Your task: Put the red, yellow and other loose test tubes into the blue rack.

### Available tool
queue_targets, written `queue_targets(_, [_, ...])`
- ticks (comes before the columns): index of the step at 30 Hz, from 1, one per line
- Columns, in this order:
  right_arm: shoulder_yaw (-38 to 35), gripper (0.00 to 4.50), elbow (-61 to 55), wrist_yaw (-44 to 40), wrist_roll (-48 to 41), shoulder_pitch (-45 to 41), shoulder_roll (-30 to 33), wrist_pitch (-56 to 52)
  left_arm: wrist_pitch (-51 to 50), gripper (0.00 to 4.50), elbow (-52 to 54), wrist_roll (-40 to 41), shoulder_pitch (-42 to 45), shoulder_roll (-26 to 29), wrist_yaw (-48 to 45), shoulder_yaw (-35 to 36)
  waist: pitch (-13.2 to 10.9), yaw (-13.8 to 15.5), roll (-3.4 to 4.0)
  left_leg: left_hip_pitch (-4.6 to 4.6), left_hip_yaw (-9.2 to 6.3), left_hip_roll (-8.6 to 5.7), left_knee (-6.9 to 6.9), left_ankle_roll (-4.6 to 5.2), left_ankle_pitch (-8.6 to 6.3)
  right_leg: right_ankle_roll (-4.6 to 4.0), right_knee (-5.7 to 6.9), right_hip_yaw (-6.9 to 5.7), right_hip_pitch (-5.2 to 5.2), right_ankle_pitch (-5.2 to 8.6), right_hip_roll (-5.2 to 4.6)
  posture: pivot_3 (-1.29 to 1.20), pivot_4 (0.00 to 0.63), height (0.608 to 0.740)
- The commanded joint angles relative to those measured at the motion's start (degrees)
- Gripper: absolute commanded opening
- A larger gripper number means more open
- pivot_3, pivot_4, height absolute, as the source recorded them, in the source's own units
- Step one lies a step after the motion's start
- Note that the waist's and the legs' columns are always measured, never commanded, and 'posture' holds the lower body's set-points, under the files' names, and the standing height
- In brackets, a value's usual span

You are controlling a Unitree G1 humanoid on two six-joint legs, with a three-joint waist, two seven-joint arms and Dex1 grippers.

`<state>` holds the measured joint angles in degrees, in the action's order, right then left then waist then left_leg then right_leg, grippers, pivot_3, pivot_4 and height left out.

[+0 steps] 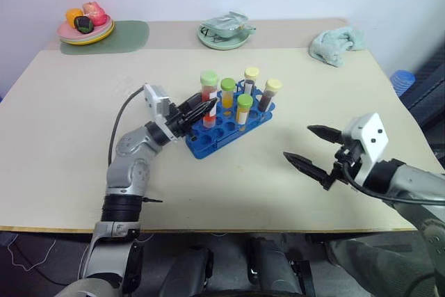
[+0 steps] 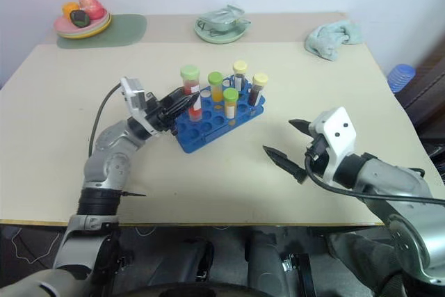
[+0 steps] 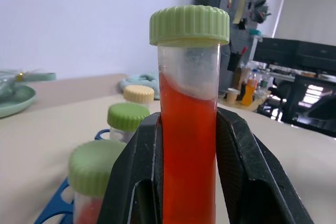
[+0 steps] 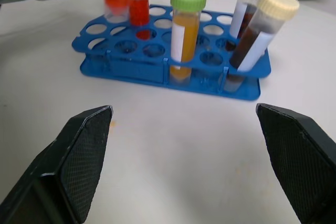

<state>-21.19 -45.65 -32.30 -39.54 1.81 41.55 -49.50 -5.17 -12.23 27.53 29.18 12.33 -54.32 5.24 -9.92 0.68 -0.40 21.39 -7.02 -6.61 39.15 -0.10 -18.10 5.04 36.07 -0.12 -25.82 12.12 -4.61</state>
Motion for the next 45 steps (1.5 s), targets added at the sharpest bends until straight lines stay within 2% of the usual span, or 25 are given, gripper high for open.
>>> queue_targets(1, [-2.7, 4.5, -3.33, 1.41, -1.33, 1.18, -0.06, 0.87, 2.04, 0.8, -1.2, 0.09, 2.19, -0.57, -1.29, -0.62, 0.0, 0.09, 0.0, -0.01, 0.01, 0.0, 0.0, 0.0, 0.0, 0.0, 0.0, 0.01, 0.0, 0.0, 0.0, 0.0, 0.15, 0.74])
queue_targets(6, [-3.88, 4.5, -4.68, 2.73, -1.36, 2.74, -0.59, 2.72, 6.54, 0.8, -5.88, -3.63, 3.48, -0.36, -2.59, -2.58, 0.0, 0.12, -0.01, -0.01, 0.01, 0.0, 0.01, 0.03, -0.01, 0.02, -0.02, 0.01, 0.03, -0.01, 0.01, 0.0, 0.15, 0.74])
queue_targets(17, [-3.24, 4.5, -5.79, 5.63, -1.65, 3.31, -0.19, 4.42, 7.43, 0.8, -11.6, -3.61, 5.94, -0.51, -7.42, -4.08, 0.0, 0.07, -0.01, -0.02, 0.02, 0.01, 0.0, 0.03, -0.01, 0.02, -0.01, 0.01, 0.03, -0.01, 0.03, 0.0, 0.15, 0.74])
queue_targets(28, [-2.7, 4.5, -6.41, 8.23, -3.81, 1.87, 0.82, 3.13, 15.03, 0.8, -18.99, -6.87, 5.46, 0.53, -8.73, -4.47, 0.1, 0.07, -0.04, -0.13, 0.01, 0.02, 0.0, 0.03, -0.01, 0.02, -0.01, 0.01, 0.13, -0.01, 0.03, 0.0, 0.15, 0.74])
queue_targets(35, [-2.56, 4.5, -5.89, 8.69, -4.68, 0.93, 1.66, 2.87, 16.74, 0.8, -20.28, -7.34, 5.43, 0.73, -9.24, -4.97, 0.13, 0.07, -0.04, -0.37, 0.01, 0.03, 0.0, 0.1, -0.06, 0.03, -0.05, 0.01, 0.39, 0.0, 0.04, 0.0, 0.15, 0.74])
queue_targets(45, [-2.82, 4.5, -5.74, 8.34, -4.05, 2.26, 1.47, 4.08, 12.74, 0.8, -17.72, -5.96, 4.57, 0.59, -12.91, -5.89, 0.16, 0.09, -0.05, -0.38, 0.01, 0.03, -0.01, 0.11, -0.06, 0.04, -0.06, 0.01, 0.4, 0.0, 0.04, 0.0, 0.15, 0.74])
